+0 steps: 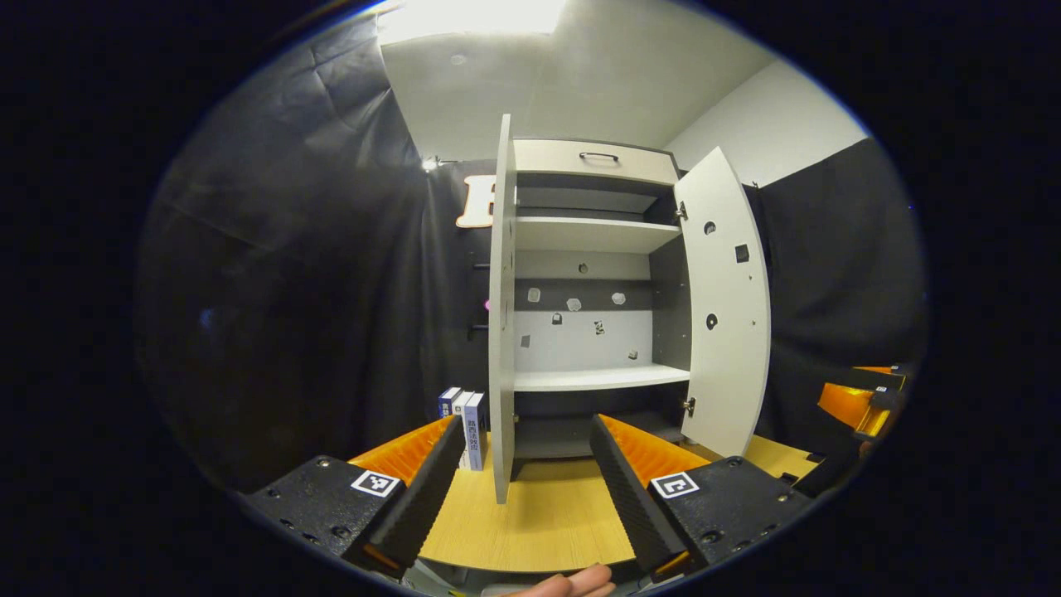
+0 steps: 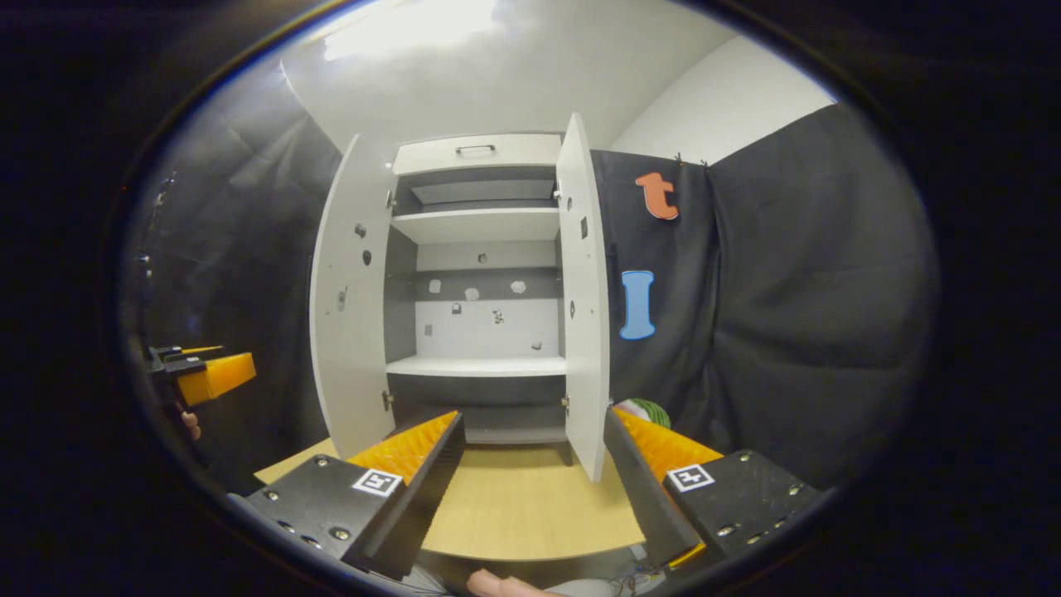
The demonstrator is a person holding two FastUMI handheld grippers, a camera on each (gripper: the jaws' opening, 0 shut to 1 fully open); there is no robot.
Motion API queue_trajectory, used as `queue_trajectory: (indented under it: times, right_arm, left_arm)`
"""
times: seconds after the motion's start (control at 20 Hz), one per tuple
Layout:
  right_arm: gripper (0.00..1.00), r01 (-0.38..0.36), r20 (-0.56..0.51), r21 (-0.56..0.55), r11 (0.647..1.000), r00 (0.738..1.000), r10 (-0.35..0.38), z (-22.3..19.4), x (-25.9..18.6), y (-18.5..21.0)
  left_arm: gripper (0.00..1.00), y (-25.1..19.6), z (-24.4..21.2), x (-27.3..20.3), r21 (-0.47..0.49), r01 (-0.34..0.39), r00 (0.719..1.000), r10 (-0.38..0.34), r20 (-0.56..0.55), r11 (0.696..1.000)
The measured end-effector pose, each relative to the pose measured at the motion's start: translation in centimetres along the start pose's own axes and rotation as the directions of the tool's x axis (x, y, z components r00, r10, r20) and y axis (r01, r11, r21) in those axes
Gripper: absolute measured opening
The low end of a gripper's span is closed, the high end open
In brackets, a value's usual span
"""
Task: Open the right door of the double-door shoe cabinet with the right hand, and open the left door with the left hand.
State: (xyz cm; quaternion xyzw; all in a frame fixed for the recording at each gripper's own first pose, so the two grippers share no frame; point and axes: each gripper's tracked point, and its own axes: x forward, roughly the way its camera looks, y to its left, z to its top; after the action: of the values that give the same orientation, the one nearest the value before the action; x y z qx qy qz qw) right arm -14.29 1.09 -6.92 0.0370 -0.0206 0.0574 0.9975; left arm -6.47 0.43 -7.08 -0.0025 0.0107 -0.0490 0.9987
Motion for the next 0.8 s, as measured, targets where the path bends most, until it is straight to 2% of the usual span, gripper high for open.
queue_trajectory:
  times: [0.05, 0.35, 0.4, 0.45, 0.8]
  right_arm:
    - [1.0, 0.005, 0.005, 0.003, 1.0, 1.0, -0.005, 0.1, -0.1, -0.1]
    - [1.0, 0.033, 0.034, 0.001, 0.999, 0.999, -0.033, 1.0, -0.3, -0.9]
    - [1.0, 0.039, 0.034, -0.004, 0.999, 0.999, -0.039, 1.0, -0.3, -1.0]
    - [1.0, 0.041, 0.035, -0.007, 0.999, 0.999, -0.041, 1.0, -0.6, -0.9]
    - [1.0, 0.032, 0.047, -0.016, 0.999, 0.998, -0.031, 1.1, -1.0, -0.3]
  left_arm:
    - [0.94, -0.1, -0.3, 0.2, -0.005, 0.003, 1.0, -0.003, -0.006, 1.0]
    - [0.94, 0.5, -1.7, 0.6, -0.025, -0.014, 0.999, 0.013, -0.042, 1.0]
    - [0.89, 0.5, -1.8, 0.6, -0.026, -0.014, 0.999, 0.013, -0.047, 1.0]
    - [0.94, 0.4, -1.9, 0.6, -0.026, -0.012, 0.999, 0.01, -0.046, 1.0]
    - [0.94, -0.8, -1.2, 0.2, -0.003, 0.033, 0.999, -0.033, -0.023, 0.999]
